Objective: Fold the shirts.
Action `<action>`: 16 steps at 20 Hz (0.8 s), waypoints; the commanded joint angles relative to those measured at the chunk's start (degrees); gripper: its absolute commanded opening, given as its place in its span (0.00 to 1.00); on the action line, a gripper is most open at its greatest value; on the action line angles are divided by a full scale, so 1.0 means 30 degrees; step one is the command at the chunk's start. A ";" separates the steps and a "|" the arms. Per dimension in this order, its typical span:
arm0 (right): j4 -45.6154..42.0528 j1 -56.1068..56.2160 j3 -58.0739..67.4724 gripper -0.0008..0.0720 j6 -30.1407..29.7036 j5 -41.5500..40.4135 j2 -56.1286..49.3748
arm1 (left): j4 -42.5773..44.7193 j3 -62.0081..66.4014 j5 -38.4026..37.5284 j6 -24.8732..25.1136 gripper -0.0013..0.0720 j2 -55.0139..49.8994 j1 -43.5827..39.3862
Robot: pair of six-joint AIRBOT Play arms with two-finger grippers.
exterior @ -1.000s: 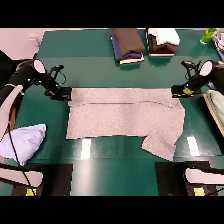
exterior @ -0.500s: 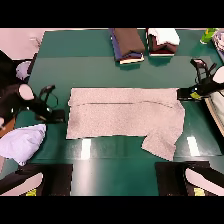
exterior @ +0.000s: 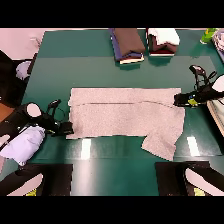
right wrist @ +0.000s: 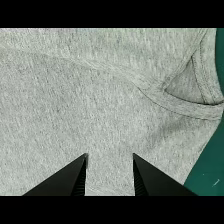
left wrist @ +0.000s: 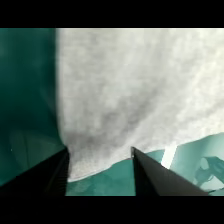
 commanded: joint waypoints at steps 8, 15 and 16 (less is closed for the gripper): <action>0.0080 -0.2062 -0.0474 0.48 -0.0189 0.2929 0.2040 | 0.1880 0.0466 -0.0291 -0.0073 0.05 0.0095 -0.1887; 0.0321 -0.5566 -0.8138 0.74 -0.0539 0.4109 0.4721 | 0.1982 0.1362 -0.0328 0.0007 0.05 0.0080 -0.1887; 0.0466 -0.5508 -0.8874 0.72 -0.0488 0.3650 0.4707 | 0.1982 0.1362 -0.0328 0.0007 0.05 0.0080 -0.1887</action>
